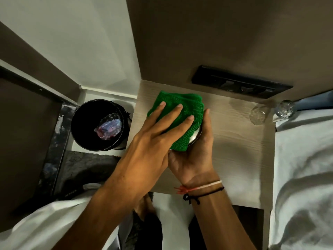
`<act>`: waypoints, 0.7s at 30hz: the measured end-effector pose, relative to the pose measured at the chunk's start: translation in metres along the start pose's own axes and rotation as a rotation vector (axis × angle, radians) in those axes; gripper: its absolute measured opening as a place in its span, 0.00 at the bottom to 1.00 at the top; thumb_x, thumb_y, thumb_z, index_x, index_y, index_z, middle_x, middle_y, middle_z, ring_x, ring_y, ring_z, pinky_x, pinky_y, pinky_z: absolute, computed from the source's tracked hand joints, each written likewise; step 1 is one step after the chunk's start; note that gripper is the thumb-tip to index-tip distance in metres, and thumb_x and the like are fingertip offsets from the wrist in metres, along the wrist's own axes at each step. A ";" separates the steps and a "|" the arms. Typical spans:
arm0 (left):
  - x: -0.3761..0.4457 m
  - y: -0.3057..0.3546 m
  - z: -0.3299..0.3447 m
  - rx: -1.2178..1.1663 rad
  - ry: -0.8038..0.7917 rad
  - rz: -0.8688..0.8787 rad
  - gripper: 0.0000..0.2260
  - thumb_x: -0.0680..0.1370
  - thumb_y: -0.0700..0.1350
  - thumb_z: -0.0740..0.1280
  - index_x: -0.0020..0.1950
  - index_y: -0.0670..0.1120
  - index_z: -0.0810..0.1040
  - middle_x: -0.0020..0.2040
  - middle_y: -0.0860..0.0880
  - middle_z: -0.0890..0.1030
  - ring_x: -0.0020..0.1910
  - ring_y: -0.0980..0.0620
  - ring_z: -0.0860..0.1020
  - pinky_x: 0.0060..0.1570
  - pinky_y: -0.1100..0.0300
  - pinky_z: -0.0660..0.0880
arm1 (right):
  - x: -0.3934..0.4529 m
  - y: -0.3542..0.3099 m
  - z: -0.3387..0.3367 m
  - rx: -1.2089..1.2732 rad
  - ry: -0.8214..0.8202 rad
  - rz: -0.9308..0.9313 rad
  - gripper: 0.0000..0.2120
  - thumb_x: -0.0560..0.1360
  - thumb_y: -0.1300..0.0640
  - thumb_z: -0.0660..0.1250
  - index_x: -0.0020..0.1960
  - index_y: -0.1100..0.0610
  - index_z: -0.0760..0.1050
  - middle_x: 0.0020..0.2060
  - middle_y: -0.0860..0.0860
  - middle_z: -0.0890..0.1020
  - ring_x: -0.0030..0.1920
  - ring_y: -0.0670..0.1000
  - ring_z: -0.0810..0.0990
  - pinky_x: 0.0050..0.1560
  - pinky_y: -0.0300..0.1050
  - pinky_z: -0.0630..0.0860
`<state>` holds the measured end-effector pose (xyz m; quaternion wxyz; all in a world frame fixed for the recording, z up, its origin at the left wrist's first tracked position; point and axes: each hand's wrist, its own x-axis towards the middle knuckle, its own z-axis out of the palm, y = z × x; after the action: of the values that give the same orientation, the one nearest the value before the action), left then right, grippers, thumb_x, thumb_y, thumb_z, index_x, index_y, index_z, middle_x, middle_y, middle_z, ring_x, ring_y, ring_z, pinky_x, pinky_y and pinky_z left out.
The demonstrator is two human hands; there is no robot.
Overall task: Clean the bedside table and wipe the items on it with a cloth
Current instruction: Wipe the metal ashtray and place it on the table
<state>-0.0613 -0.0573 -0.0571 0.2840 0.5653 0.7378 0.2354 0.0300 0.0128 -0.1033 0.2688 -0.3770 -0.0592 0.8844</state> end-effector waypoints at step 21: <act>-0.015 -0.035 -0.010 -0.106 -0.011 0.069 0.31 0.74 0.31 0.54 0.74 0.53 0.68 0.79 0.51 0.62 0.80 0.47 0.54 0.76 0.50 0.57 | 0.037 0.000 0.013 -0.155 0.150 0.053 0.37 0.79 0.32 0.48 0.72 0.59 0.72 0.54 0.58 0.82 0.54 0.56 0.80 0.60 0.49 0.75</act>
<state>-0.0891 -0.0809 -0.0707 0.3095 0.5756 0.7029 0.2807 -0.0005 0.0328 -0.1172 0.2191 -0.4634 -0.0969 0.8532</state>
